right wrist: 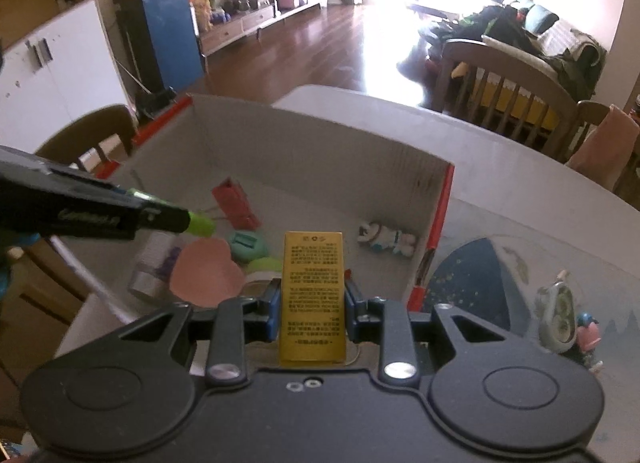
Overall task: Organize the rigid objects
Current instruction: 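Carry the green tube and yellow box over the cardboard box with both tools, then open both tools to drop the green tube and yellow box into the box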
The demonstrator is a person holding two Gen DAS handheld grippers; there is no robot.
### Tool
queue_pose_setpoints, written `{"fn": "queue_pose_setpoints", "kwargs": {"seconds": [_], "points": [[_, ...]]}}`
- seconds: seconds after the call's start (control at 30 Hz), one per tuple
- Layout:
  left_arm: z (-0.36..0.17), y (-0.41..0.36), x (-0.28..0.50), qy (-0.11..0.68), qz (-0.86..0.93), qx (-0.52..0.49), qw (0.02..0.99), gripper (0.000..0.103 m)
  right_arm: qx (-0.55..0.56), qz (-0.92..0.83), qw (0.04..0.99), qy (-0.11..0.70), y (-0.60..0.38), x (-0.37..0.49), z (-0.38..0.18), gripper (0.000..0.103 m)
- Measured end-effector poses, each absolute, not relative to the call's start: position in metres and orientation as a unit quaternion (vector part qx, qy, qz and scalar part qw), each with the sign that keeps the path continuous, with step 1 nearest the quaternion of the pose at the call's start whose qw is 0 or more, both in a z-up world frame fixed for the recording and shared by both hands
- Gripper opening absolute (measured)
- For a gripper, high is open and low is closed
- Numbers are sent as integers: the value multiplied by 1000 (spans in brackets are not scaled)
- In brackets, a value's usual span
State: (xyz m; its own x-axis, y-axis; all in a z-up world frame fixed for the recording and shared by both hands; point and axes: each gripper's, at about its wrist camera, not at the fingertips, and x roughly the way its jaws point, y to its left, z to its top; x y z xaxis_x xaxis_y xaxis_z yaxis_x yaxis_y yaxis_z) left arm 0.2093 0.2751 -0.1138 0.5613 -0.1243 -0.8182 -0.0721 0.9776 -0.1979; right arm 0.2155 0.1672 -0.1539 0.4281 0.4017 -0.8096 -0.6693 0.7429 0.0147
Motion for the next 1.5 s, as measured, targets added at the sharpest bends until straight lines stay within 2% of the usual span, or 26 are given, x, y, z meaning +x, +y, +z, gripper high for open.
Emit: {"fn": "queue_pose_setpoints", "kwargs": {"seconds": [0.27, 0.67, 1.1, 1.3, 1.5], "points": [[-136, 263, 224, 493, -27, -84, 866, 16, -175, 308, 826, 438, 183, 226, -176, 30], [-155, 262, 232, 514, -27, -71, 854, 16, -198, 313, 821, 435, 192, 217, -180, 31], [-163, 259, 223, 528, -25, -61, 847, 16, -157, 330, 823, 435, 170, 206, -160, 42], [-158, 253, 213, 524, -23, -42, 850, 16, -135, 338, 825, 432, 161, 198, -151, 43], [-142, 253, 199, 512, -14, -44, 858, 16, -117, 351, 828, 421, 149, 188, -139, 54]]}}
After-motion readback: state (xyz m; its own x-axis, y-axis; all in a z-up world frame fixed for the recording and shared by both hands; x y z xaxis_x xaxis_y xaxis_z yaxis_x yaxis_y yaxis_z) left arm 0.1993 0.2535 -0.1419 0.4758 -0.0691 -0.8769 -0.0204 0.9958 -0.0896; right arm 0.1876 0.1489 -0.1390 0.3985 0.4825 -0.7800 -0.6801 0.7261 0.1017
